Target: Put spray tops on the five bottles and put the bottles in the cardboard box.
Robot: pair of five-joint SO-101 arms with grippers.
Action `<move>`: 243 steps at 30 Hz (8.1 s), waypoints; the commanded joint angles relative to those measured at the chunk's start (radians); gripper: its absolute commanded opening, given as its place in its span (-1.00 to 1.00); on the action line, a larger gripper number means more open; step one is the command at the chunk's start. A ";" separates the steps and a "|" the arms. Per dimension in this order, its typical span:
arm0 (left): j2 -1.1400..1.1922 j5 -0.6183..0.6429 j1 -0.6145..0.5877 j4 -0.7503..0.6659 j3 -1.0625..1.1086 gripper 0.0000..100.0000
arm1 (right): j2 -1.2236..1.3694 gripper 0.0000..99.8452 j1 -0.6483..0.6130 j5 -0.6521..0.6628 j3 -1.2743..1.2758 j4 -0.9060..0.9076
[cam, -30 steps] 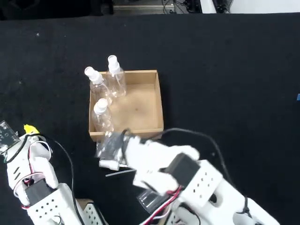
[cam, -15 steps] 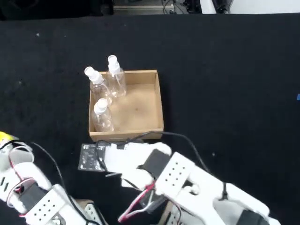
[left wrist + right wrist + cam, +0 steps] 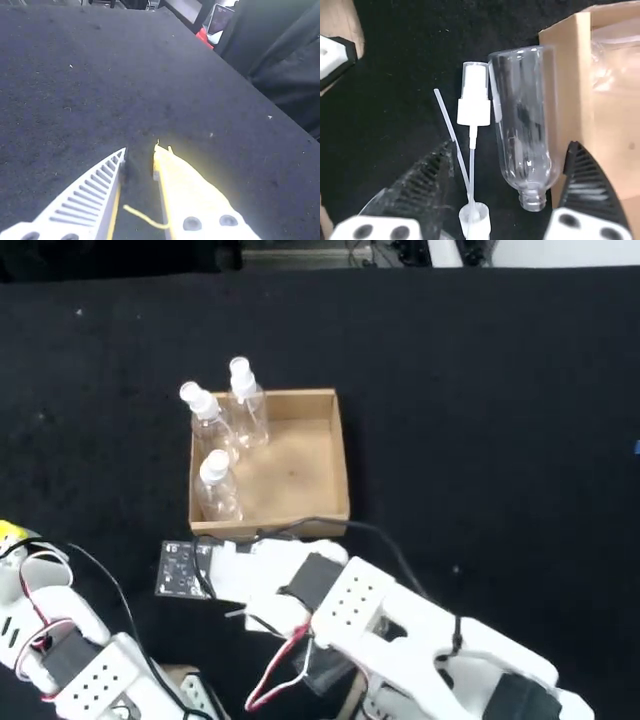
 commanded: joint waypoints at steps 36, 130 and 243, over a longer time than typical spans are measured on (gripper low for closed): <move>-0.012 0.005 -0.010 -0.031 0.018 -0.83 | -0.096 -0.50 0.163 -0.002 0.012 0.163; -0.012 -0.002 0.018 -0.028 0.021 -0.83 | 0.286 -0.12 1.637 0.835 -0.467 0.423; -0.012 -0.002 0.018 -0.026 0.025 -0.84 | 0.504 -0.37 1.668 0.273 -0.234 0.063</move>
